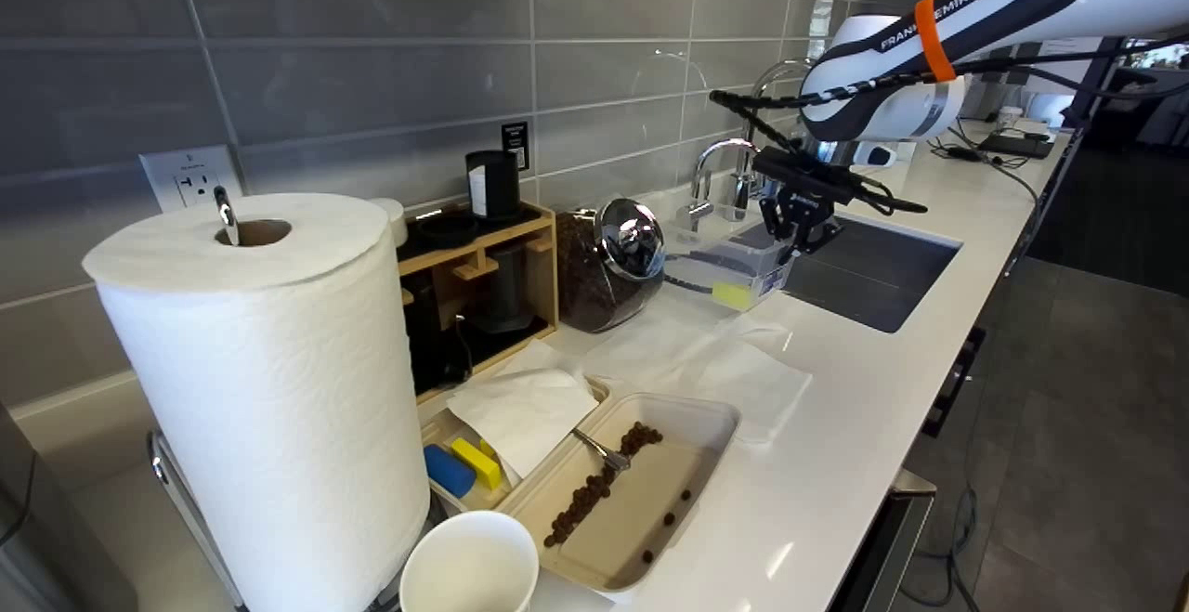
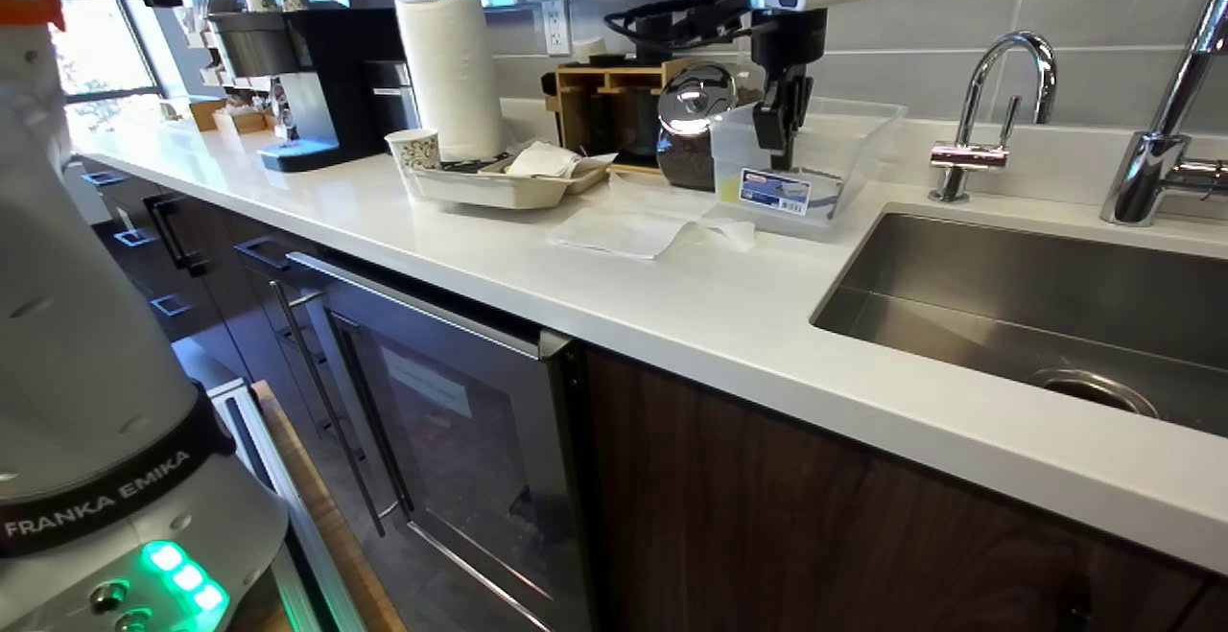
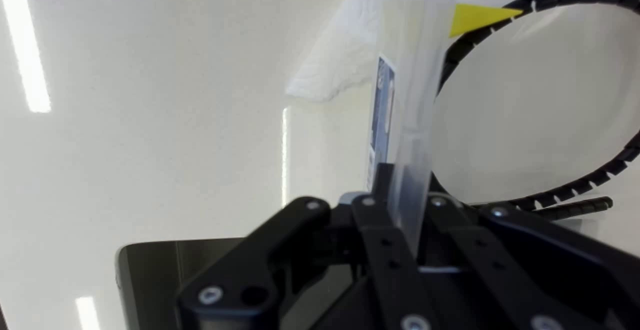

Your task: Move the basket to the right

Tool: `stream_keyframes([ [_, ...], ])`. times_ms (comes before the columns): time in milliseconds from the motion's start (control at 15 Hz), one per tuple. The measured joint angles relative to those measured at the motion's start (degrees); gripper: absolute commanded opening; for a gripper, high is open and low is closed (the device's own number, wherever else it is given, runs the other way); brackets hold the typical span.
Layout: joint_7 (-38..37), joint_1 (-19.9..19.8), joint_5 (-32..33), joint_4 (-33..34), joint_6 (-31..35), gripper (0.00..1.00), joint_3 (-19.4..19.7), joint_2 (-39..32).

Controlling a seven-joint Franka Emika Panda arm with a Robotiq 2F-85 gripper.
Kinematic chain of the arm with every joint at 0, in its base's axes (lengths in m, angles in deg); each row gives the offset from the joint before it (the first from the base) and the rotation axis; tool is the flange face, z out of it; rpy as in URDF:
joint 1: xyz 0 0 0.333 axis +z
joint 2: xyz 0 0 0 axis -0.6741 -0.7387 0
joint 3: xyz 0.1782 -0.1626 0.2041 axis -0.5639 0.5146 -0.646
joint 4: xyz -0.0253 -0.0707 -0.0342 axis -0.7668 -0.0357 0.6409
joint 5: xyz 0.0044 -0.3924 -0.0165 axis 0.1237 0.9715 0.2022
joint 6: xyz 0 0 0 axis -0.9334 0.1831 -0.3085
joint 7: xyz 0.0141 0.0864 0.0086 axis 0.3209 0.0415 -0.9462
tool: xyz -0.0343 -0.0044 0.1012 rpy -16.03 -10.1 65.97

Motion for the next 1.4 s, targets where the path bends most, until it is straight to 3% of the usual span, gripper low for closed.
stream_keyframes([
  [1400, -4.49, 2.54, 2.38, 2.80, 2.59, 0.02, 0.03, -4.93],
])
